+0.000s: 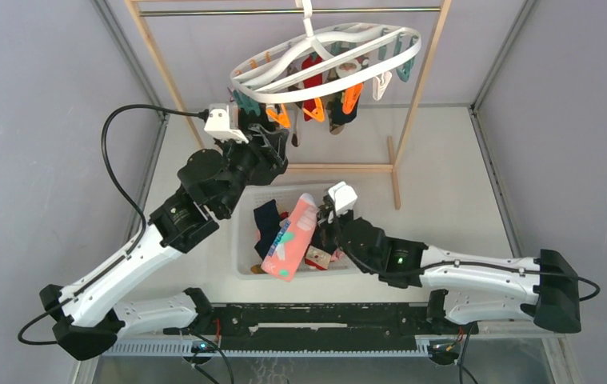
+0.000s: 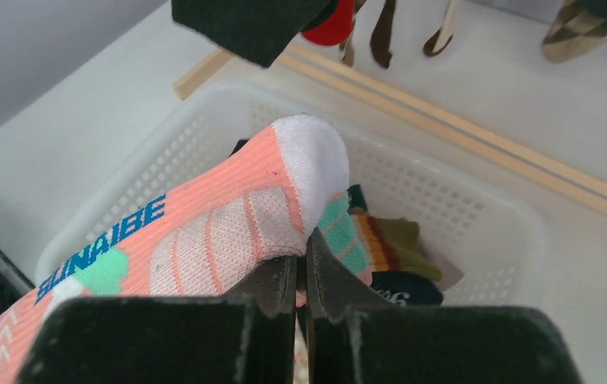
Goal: Remove the socks clipped to the hanger
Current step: Place the sock in the bin.
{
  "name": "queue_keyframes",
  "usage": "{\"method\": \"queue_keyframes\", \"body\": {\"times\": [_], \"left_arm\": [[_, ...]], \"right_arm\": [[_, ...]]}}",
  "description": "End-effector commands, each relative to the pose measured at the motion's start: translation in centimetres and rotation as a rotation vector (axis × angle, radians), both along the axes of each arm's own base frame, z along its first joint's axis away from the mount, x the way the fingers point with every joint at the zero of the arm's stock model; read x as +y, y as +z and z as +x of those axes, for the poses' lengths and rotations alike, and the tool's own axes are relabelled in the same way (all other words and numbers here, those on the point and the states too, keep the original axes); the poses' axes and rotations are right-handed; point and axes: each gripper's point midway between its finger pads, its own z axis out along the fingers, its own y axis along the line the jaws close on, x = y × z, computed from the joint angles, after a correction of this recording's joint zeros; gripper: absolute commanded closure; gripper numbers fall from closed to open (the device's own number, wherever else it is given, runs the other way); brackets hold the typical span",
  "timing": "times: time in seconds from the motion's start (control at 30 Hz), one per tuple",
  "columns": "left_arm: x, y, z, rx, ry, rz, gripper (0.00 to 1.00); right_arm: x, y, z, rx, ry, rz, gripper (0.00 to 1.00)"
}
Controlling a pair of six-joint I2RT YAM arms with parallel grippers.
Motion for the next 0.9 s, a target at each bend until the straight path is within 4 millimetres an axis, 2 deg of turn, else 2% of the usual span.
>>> {"method": "queue_keyframes", "body": {"times": [0.0, 0.23, 0.27, 0.33, 0.4, 0.87], "left_arm": [[0.7, -0.3, -0.9, -0.003, -0.009, -0.024, 0.36], [1.4, -1.3, -1.7, 0.013, -0.020, -0.020, 0.32], [1.5, -1.4, -1.8, 0.015, -0.023, -0.019, 0.29], [1.6, -1.8, -2.1, 0.025, -0.028, -0.021, 0.09], [1.8, -2.1, -2.5, 0.031, -0.032, -0.022, 0.01], [2.8, -5.7, -4.9, 0.084, -0.057, -0.028, 0.00]], "right_arm": [[-1.8, 2.9, 1.3, -0.038, -0.024, 0.057, 0.95], [-4.4, 3.4, 2.4, -0.031, -0.060, 0.045, 0.94], [-4.5, 3.3, 2.5, -0.029, -0.063, 0.043, 0.94], [-4.6, 2.9, 2.6, -0.024, -0.066, 0.035, 0.95], [-4.6, 2.3, 2.6, -0.013, -0.069, 0.028, 0.94], [-5.3, -5.3, 3.0, 0.160, -0.105, -0.070, 0.93]]}}
